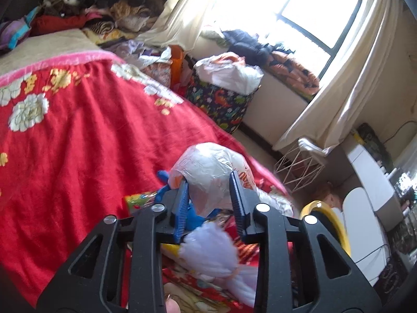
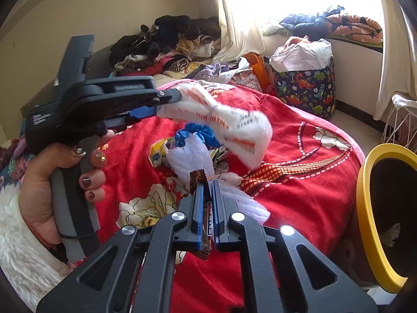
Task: Collect trash
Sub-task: 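Grasp the brown candy wrapper with right gripper while left gripper grasps white plastic bag, then carry the wrapper and white plastic bag in both grippers over the bin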
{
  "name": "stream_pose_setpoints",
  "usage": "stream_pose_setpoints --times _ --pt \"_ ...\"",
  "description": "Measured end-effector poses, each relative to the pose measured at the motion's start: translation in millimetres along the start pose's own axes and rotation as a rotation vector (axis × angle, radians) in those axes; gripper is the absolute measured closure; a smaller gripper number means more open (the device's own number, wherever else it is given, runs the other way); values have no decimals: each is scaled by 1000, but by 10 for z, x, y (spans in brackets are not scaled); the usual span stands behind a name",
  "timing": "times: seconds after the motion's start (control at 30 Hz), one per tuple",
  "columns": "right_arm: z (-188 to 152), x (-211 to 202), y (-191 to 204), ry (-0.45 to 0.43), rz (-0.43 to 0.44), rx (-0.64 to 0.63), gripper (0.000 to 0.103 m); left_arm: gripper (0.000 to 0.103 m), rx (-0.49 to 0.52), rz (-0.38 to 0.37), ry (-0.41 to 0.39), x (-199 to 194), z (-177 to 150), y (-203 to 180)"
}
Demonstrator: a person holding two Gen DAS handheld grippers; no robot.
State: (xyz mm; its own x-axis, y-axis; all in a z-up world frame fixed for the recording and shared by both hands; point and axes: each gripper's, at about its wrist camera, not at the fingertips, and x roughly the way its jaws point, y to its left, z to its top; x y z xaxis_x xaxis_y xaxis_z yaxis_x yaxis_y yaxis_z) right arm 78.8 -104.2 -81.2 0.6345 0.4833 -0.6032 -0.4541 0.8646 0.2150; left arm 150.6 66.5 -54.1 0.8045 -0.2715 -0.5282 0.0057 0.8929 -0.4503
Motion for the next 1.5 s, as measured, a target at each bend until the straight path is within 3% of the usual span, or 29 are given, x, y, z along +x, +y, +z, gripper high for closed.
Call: stream_pose_setpoints --times 0.07,0.47,0.9,1.5 --pt "18 -31 -14 -8 1 5 97 87 -11 -18 -16 -58 34 -36" --pt "149 -291 -102 -84 -1 50 97 89 -6 -97 -54 -313 146 -254" --pt "220 -546 -384 -155 -47 107 97 91 78 -99 -88 -460 167 -511" --pt "186 -978 -997 -257 -176 241 97 92 151 -146 -28 -299 7 -851"
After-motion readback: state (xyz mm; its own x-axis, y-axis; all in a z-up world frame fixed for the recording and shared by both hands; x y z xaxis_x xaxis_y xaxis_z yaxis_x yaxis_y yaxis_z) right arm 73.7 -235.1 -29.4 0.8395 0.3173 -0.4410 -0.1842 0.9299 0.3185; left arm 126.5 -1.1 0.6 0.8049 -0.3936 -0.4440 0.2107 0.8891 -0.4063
